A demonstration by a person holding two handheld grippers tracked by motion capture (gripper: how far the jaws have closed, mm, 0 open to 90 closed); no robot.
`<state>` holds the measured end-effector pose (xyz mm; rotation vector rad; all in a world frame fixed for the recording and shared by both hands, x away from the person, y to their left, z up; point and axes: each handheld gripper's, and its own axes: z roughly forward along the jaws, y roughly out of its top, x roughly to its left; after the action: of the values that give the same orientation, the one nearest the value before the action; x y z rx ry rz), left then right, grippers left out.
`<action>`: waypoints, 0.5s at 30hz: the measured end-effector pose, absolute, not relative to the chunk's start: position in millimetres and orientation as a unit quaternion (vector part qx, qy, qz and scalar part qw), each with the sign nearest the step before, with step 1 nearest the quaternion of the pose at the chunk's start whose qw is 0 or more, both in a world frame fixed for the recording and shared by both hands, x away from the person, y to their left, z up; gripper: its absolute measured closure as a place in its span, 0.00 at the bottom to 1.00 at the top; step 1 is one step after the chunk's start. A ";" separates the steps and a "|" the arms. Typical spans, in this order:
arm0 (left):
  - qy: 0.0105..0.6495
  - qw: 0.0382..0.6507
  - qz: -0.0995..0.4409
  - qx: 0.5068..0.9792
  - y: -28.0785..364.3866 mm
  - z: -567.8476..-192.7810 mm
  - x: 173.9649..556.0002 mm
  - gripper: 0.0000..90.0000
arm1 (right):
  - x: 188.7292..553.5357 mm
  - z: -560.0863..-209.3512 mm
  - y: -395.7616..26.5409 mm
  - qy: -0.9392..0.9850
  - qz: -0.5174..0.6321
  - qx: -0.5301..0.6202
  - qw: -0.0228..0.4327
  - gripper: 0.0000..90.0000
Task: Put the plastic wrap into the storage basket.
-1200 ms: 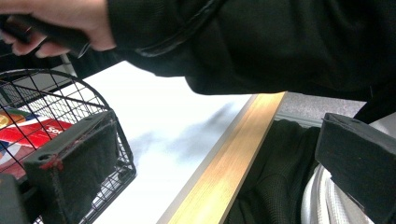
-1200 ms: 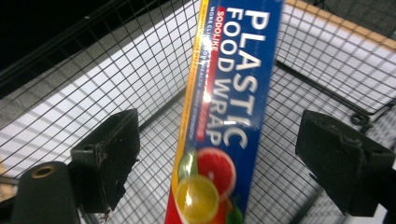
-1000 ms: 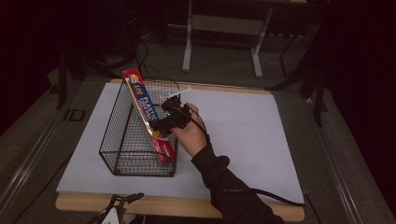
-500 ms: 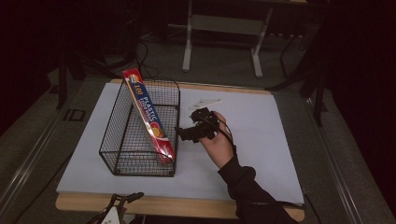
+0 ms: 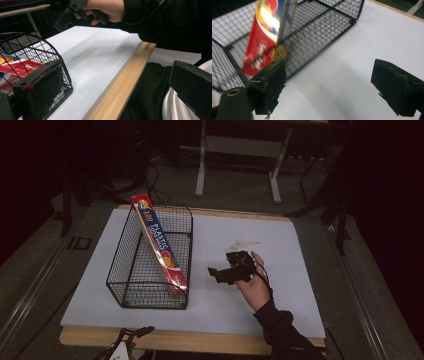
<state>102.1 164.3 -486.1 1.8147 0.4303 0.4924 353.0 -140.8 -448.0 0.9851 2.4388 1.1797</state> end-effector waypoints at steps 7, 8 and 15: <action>0.182 0.568 0.209 0.775 163.0 -486.7 102.9 0.00 | 344.7 -462.6 -177.2 0.835 0.397 0.350 0.147 0.15; 0.182 0.568 0.209 0.775 162.9 -486.7 102.8 0.00 | 342.7 -464.3 -184.5 0.833 0.399 0.354 0.145 0.15; 0.183 0.568 0.208 0.775 163.3 -486.8 103.0 0.00 | 332.2 -468.6 -205.9 0.831 0.396 0.359 0.154 0.15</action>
<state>103.0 163.3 -486.8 1.8206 0.4294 0.4898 332.2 -205.9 -468.6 1.0301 2.3806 1.1353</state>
